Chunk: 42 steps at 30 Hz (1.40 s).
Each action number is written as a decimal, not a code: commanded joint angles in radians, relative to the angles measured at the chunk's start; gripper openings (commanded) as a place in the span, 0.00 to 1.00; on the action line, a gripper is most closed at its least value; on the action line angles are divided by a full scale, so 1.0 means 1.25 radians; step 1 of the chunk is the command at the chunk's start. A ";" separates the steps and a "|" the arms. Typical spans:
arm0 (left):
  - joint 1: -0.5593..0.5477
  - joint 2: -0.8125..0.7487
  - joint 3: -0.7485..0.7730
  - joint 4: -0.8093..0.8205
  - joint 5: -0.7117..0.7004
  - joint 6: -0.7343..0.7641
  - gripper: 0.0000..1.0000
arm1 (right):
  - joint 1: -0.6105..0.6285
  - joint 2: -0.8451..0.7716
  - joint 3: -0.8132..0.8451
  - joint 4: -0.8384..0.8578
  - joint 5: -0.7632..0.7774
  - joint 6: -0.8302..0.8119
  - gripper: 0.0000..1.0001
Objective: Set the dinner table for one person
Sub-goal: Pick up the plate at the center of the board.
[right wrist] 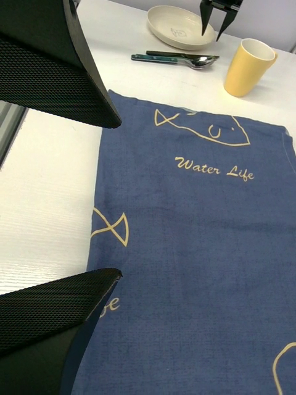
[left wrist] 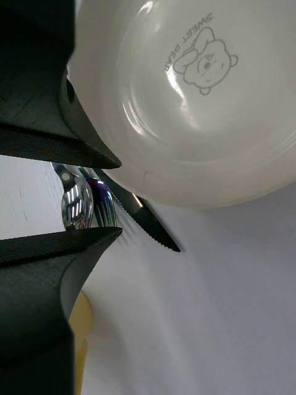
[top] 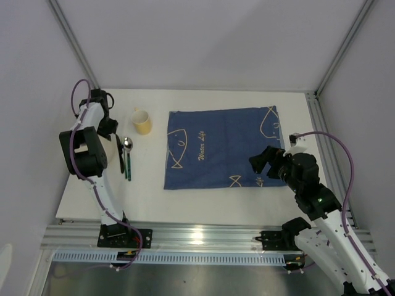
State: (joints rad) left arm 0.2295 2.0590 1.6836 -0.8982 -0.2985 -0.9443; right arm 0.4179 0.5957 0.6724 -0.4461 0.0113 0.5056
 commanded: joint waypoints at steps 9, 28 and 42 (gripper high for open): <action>0.010 0.089 0.169 -0.051 0.017 0.049 0.46 | 0.006 -0.058 -0.042 -0.036 0.039 0.064 1.00; 0.045 0.154 0.181 -0.113 0.018 0.077 0.44 | 0.006 -0.065 -0.026 -0.043 0.057 0.058 1.00; 0.050 0.183 0.231 -0.128 0.061 0.135 0.01 | 0.006 -0.085 -0.013 -0.069 0.072 0.063 0.99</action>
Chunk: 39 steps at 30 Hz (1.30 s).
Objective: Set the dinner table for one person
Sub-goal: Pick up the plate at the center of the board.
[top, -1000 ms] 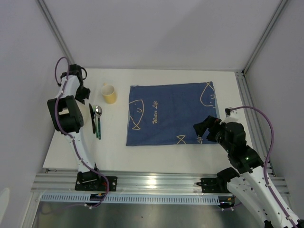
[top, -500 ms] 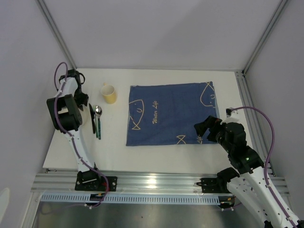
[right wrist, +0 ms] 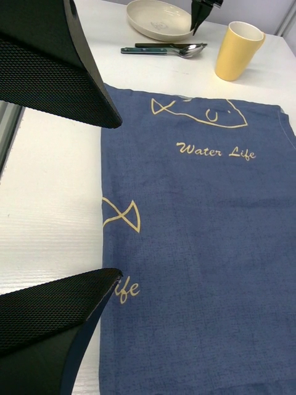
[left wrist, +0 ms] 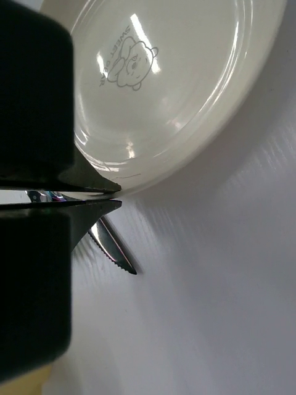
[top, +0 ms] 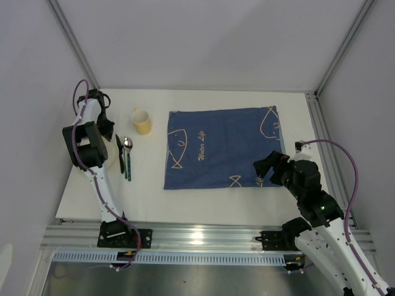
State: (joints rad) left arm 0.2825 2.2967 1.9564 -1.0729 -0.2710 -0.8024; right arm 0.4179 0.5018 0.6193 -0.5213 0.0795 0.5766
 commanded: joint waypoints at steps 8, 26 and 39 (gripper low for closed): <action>0.007 -0.073 -0.024 0.058 0.049 0.042 0.00 | 0.004 -0.008 0.031 -0.011 0.012 0.005 0.99; -0.044 -0.208 0.033 0.024 0.073 0.059 0.01 | 0.004 -0.016 0.025 -0.006 0.000 -0.007 0.99; -0.151 -0.428 -0.100 0.093 0.062 0.063 0.01 | 0.006 -0.010 0.019 0.006 -0.012 -0.016 0.99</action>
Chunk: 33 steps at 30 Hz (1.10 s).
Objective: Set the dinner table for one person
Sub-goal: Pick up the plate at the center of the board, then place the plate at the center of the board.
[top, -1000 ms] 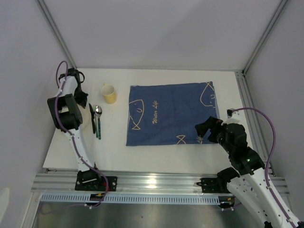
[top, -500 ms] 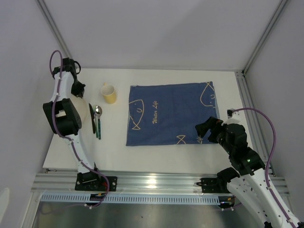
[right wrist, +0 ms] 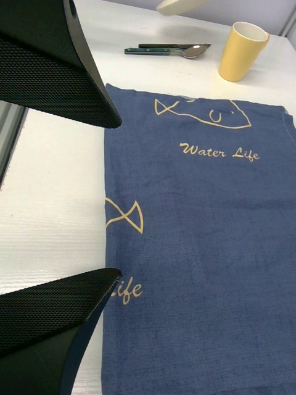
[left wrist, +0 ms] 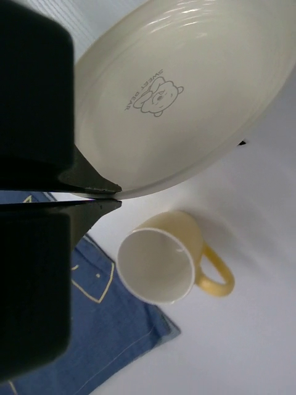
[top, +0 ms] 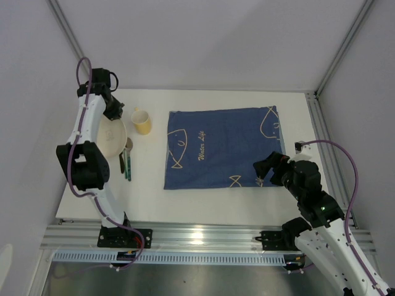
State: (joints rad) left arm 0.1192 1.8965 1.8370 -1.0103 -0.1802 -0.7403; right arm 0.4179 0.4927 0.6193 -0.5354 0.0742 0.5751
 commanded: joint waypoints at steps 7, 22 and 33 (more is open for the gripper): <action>-0.105 -0.200 0.005 0.058 -0.018 0.050 0.00 | 0.004 0.013 0.018 0.032 -0.013 -0.020 0.99; -0.351 -0.141 0.043 0.157 0.342 0.478 0.01 | 0.006 0.104 0.043 0.098 -0.074 -0.040 0.99; -0.557 -0.090 -0.003 0.044 0.721 0.846 0.00 | 0.007 0.146 0.106 0.075 -0.084 -0.072 1.00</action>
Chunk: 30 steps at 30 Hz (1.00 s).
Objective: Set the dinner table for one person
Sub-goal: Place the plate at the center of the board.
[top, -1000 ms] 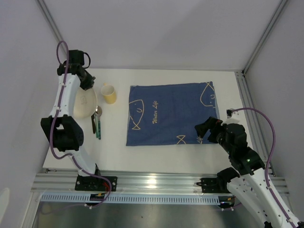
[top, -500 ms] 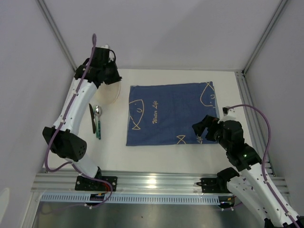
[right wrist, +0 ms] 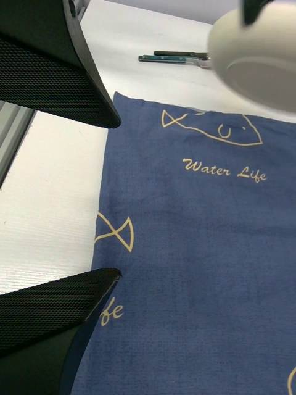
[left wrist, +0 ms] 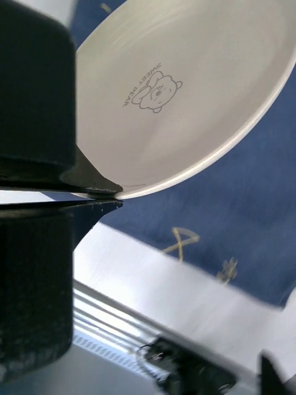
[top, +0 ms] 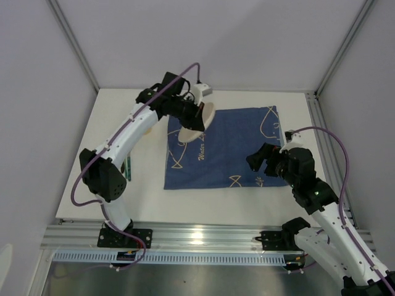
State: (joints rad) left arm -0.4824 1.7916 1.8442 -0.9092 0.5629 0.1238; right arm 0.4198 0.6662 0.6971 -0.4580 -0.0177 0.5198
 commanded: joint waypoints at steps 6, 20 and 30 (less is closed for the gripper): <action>-0.247 -0.021 -0.146 -0.027 0.069 0.262 0.00 | 0.005 0.038 0.062 0.024 -0.023 -0.033 0.99; -0.350 -0.128 -0.387 0.067 -0.162 0.355 0.00 | 0.009 0.039 0.069 0.004 -0.029 -0.024 1.00; -0.370 -0.120 -0.444 0.120 -0.245 0.350 0.01 | 0.013 0.030 0.073 0.004 -0.017 -0.019 0.99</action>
State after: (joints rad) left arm -0.9337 1.6653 1.2964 -0.8227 0.3180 0.5323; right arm 0.4294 0.7139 0.7513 -0.4583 -0.0425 0.4961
